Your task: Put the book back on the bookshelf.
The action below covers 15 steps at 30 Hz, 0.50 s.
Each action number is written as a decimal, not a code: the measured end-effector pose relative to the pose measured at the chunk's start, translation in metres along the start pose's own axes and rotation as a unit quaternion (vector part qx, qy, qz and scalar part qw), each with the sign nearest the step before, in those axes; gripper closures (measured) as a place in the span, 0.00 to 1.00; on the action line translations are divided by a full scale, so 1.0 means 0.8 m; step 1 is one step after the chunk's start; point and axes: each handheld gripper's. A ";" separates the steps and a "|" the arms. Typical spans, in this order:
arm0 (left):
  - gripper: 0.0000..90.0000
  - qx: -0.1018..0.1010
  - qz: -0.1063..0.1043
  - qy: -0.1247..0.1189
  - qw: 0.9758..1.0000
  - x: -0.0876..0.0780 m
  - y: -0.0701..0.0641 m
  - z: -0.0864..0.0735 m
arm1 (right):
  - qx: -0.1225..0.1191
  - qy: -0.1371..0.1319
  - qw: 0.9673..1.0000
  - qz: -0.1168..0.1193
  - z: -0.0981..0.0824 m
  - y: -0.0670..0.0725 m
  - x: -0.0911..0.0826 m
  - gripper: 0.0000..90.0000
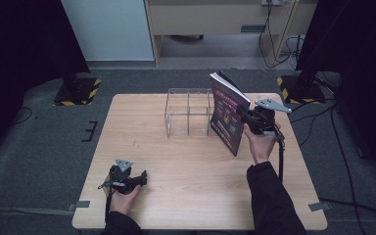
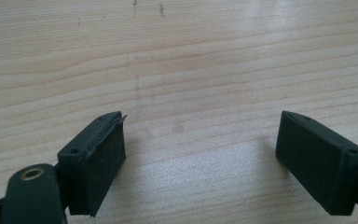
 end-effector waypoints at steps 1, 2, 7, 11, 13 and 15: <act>0.16 0.000 0.000 0.000 1.000 0.000 0.000 0.000 | 0.001 0.002 1.000 0.000 0.000 0.000 0.001 0.87; 0.16 0.000 0.000 0.000 1.000 0.000 0.000 0.000 | 0.001 0.002 1.000 0.000 0.000 0.000 0.001 0.87; 0.16 0.000 0.000 0.000 1.000 0.000 0.000 0.000 | -0.003 0.010 1.000 -0.009 0.001 0.002 0.005 0.90; 0.16 -0.001 0.000 0.000 1.000 0.000 0.000 0.000 | -0.006 0.009 1.000 -0.017 0.001 0.004 0.005 0.93; 0.16 0.000 0.000 0.000 1.000 0.000 0.000 0.000 | -0.011 0.005 1.000 -0.017 0.000 0.006 0.005 0.93; 0.16 -0.001 0.000 0.000 1.000 0.000 0.000 0.000 | -0.013 -0.002 1.000 -0.015 -0.002 0.008 0.005 0.94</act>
Point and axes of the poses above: each handheld gripper's, and its own axes: x roughly forward along the jaws, z roughly out of its top, y roughly to its left, and after that the axes turned 12 degrees about x, right-handed
